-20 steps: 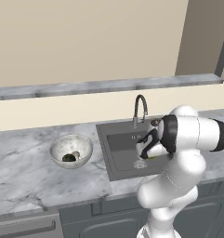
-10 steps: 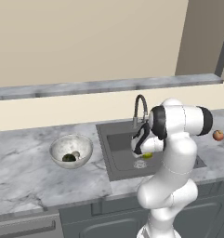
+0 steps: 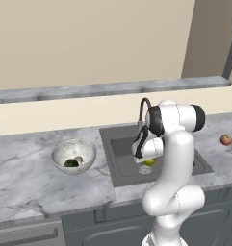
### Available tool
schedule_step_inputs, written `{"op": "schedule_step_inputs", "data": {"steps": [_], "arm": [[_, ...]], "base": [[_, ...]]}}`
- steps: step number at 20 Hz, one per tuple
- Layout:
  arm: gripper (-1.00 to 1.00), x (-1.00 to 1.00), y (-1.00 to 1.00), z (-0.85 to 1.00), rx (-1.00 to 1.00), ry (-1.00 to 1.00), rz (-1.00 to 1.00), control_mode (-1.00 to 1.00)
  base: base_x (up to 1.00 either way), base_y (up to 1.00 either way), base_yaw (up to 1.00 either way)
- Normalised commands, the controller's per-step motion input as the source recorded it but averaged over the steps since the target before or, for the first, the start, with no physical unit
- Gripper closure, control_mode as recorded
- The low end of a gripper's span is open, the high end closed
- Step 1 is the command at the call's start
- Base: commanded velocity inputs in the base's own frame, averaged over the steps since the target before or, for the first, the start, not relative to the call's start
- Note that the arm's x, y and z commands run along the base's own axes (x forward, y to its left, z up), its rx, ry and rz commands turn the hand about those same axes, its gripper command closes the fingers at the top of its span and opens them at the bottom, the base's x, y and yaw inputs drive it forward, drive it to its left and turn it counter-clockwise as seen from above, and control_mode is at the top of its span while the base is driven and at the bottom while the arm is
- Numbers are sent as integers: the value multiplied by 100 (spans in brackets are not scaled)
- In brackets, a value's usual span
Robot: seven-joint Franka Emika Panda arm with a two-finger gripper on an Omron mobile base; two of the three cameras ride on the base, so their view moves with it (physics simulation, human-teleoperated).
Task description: There is a mixed pile of frozen fruits and vegetables on the counter. Locate all the frozen vegetables and place the items in a bowl on the counter. Take all the frozen fruits and defrost them in a running sink.
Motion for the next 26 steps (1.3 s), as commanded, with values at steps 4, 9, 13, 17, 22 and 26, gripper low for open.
{"op": "schedule_step_inputs", "data": {"steps": [4,9,13,17,22,26], "arm": [[100,14,5,-30,0,0,-7,-100],[100,11,12,-26,0,-3,-6,-100],[100,22,19,-34,1,-2,-3,-100],[-100,23,14,-33,0,0,-2,-100],[-100,8,3,-15,0,0,0,-100],[-100,0,0,22,0,3,0,-100]], "base": [[0,0,0],[0,0,0],[0,0,0],[0,0,0],[0,0,0],[0,0,0]]}}
